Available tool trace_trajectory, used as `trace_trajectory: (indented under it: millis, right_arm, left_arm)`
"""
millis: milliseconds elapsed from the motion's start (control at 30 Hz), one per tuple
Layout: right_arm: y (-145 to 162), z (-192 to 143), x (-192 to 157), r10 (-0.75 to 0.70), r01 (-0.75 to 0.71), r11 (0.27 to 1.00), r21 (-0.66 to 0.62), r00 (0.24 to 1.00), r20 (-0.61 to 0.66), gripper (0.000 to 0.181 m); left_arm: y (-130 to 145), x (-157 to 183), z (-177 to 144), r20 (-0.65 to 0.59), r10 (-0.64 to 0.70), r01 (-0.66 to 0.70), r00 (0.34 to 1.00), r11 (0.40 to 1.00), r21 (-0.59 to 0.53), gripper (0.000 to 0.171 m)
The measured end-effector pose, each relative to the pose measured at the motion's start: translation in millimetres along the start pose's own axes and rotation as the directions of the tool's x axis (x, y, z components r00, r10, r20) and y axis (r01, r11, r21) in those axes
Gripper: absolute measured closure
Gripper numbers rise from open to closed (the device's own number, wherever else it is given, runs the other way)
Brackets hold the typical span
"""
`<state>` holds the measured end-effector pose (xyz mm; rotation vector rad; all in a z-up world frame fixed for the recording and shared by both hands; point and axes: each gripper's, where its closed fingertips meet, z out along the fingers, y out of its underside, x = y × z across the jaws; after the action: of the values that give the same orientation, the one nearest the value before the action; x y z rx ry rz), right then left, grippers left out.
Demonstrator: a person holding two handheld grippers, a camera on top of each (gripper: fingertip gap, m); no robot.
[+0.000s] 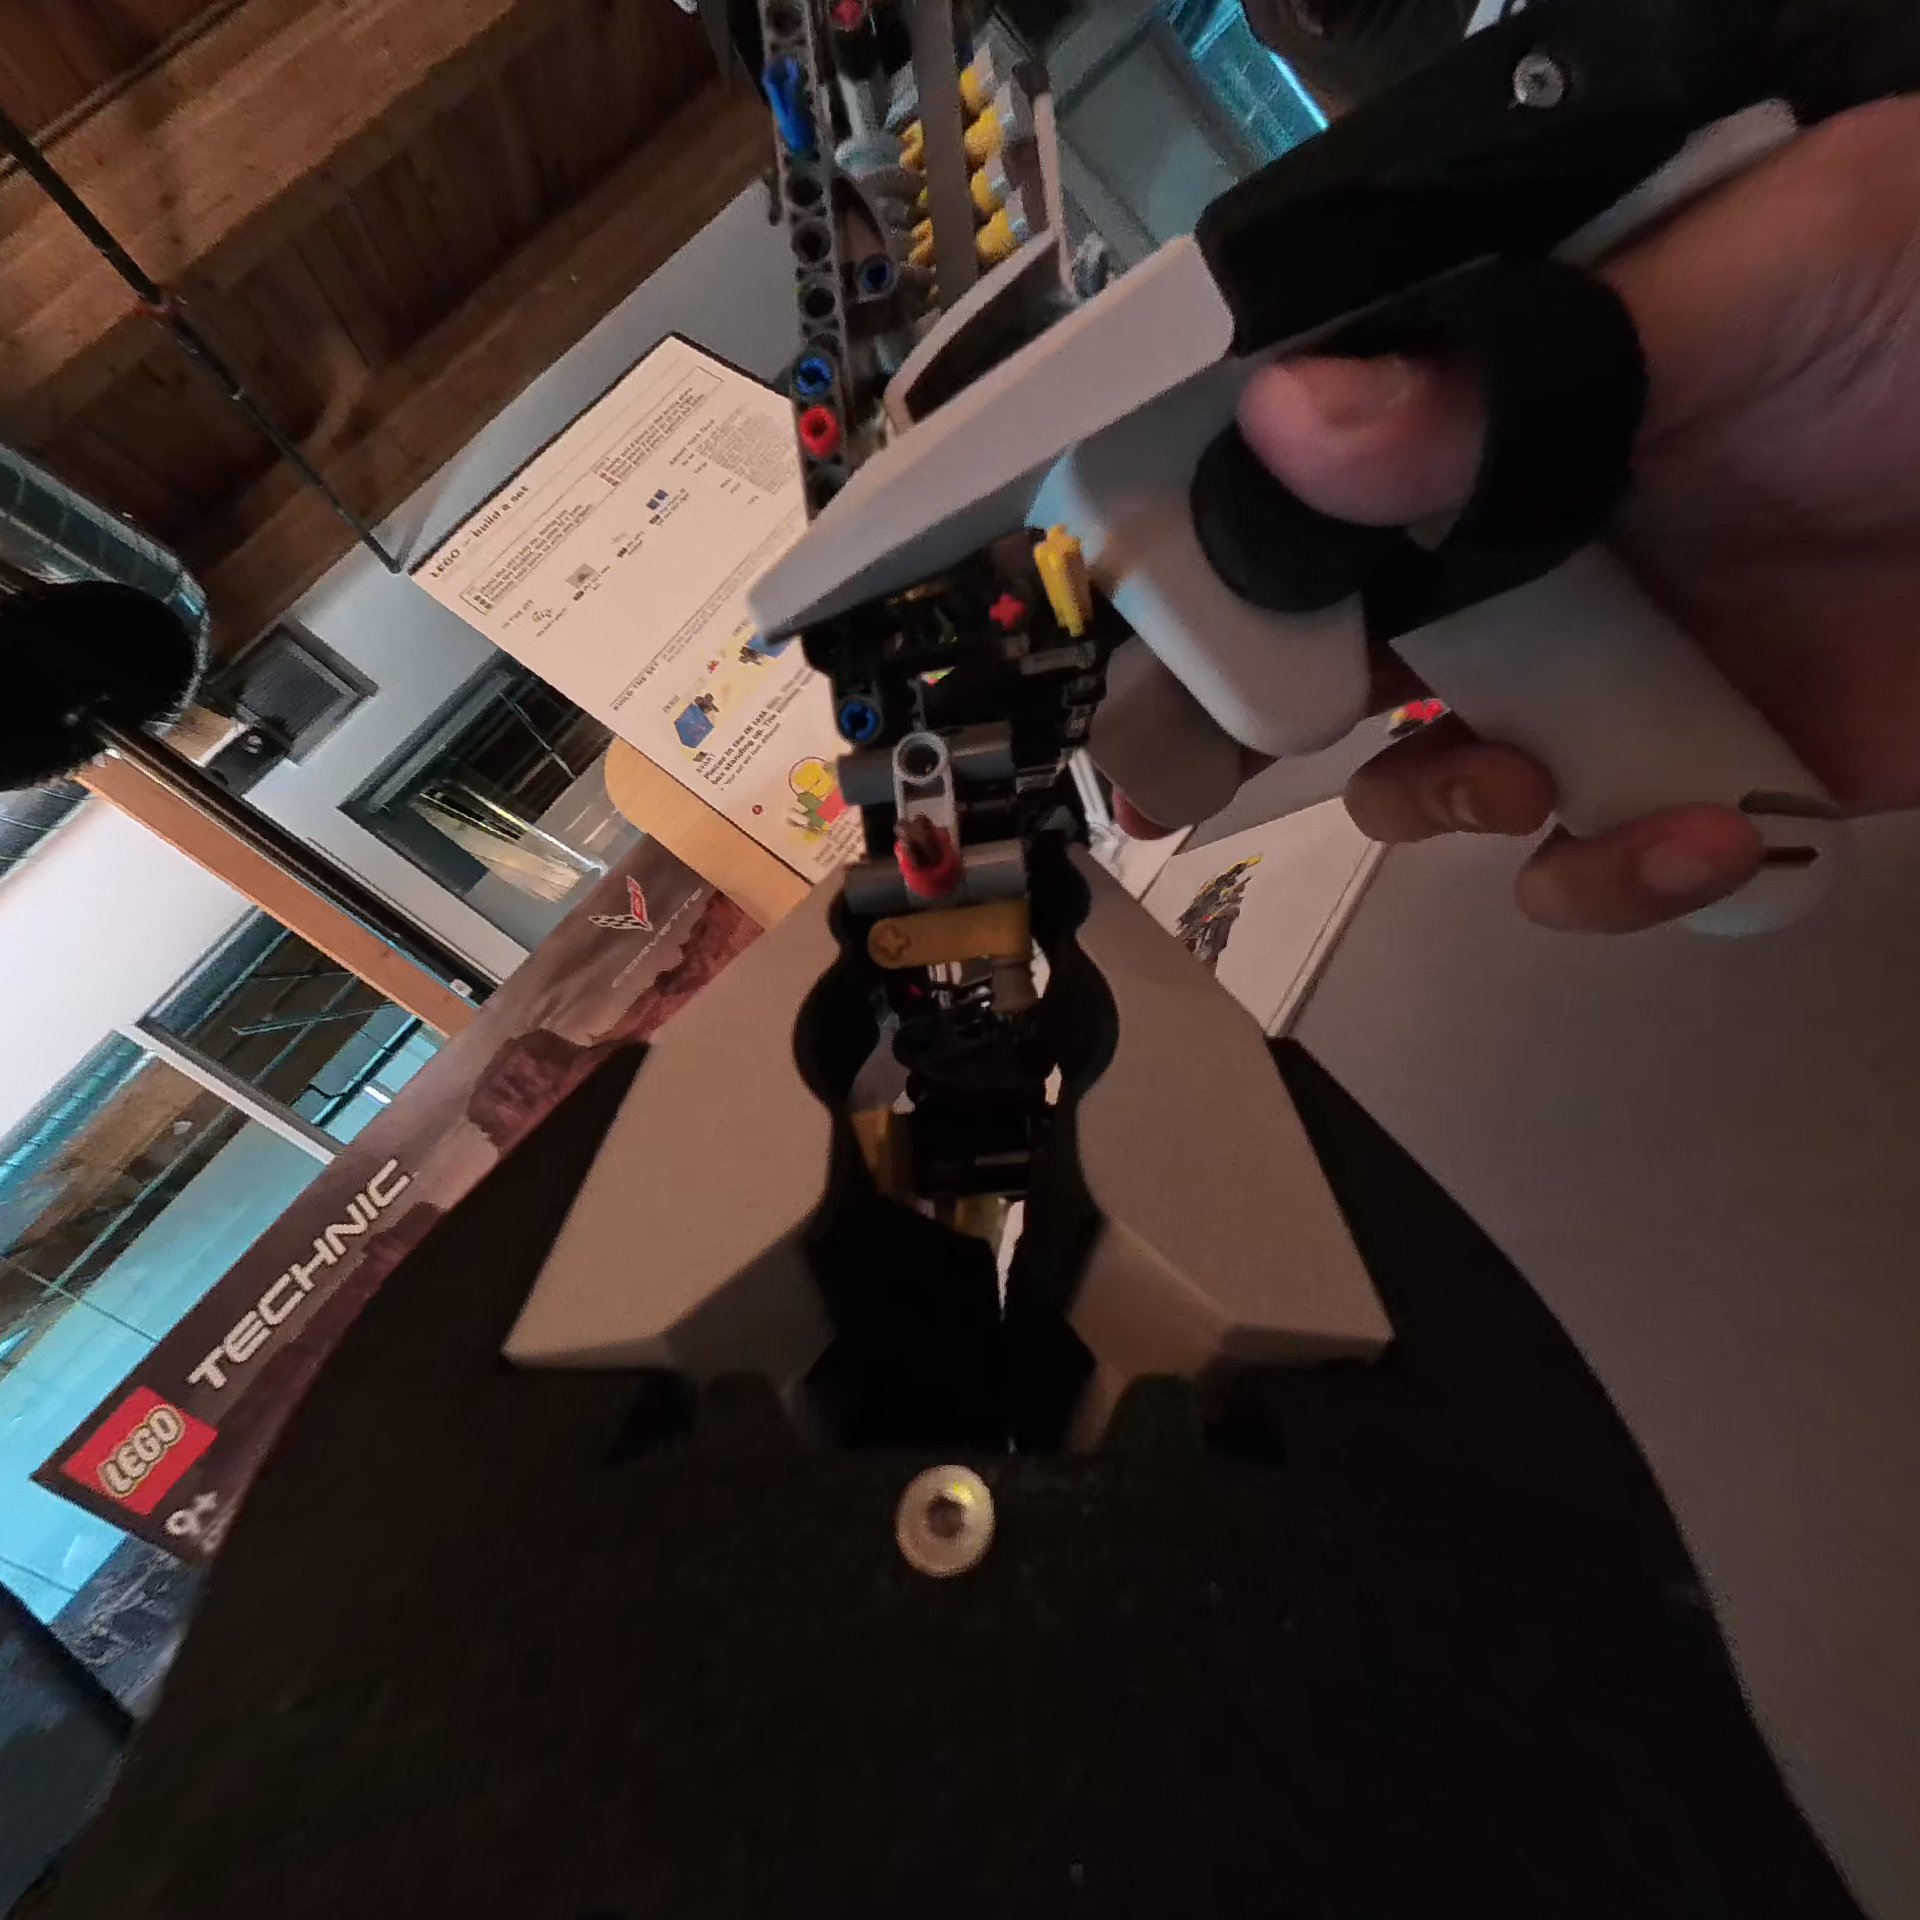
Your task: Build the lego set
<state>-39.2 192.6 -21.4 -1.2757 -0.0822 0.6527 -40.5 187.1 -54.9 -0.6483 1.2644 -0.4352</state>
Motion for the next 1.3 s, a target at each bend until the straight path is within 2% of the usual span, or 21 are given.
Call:
trace_trajectory:
  millis: [133,267,300,367,467,600,667,800,967,1067,1133,1233,1300]
  right_arm:
    - [0,0,2,0.020,-0.020,1.000,0.001,1.000,-0.010,0.088]
    - [0,3,8,0.016,-0.016,1.000,0.000,0.999,-0.052,0.087]
    - [-1,5,8,0.013,-0.012,1.000,0.001,0.999,-0.046,0.084]
    - [-6,8,-1,0.028,-0.028,0.999,0.037,1.000,0.008,0.065]
    - [-3,7,1,0.010,-0.009,1.000,0.029,1.000,-0.026,0.062]
    - [9,16,6,-0.033,0.030,0.999,-0.027,0.993,-0.114,0.059]
    - [10,20,11,-0.022,0.019,1.000,-0.023,0.988,-0.152,0.060]
    - [7,23,10,0.006,-0.005,1.000,0.004,0.989,-0.148,0.064]
    - [6,21,9,0.007,-0.007,1.000,-0.001,0.989,-0.145,0.068]
    - [8,15,10,-0.013,0.005,0.999,-0.045,0.983,-0.183,0.077]
    - [9,9,11,-0.072,0.051,0.994,-0.094,0.971,-0.230,0.098]
    - [9,6,12,-0.003,-0.027,0.994,-0.107,0.963,-0.269,0.100]
    - [9,10,11,0.074,-0.098,0.992,-0.084,0.965,-0.251,0.092]
  left_arm:
    - [2,0,1,-0.011,-0.019,0.019,1.000,1.000,-0.016,0.147]
    - [6,0,4,-0.064,-0.156,0.154,0.986,0.988,-0.032,0.147]
    - [7,-2,5,-0.065,-0.169,0.168,0.983,0.985,-0.026,0.147]
    - [9,-10,5,-0.048,-0.222,0.221,0.974,0.975,-0.022,0.146]
    - [20,-23,6,-0.026,-0.328,0.326,0.944,0.944,-0.047,0.147]
    - [31,-31,6,-0.002,-0.388,0.387,0.922,0.920,-0.069,0.146]
    - [31,-33,6,0.013,-0.374,0.374,0.927,0.925,-0.071,0.147]
    - [26,-32,4,0.031,-0.329,0.331,0.944,0.942,-0.062,0.147]
    - [26,-30,5,0.015,-0.368,0.368,0.930,0.928,-0.058,0.147]
    - [30,-28,8,-0.013,-0.457,0.455,0.889,0.888,-0.071,0.147]
    - [36,-30,10,-0.022,-0.528,0.524,0.849,0.847,-0.087,0.147]
    - [45,-33,12,-0.013,-0.568,0.564,0.823,0.819,-0.104,0.147]
    - [46,-34,12,-0.010,-0.568,0.564,0.823,0.819,-0.103,0.147]
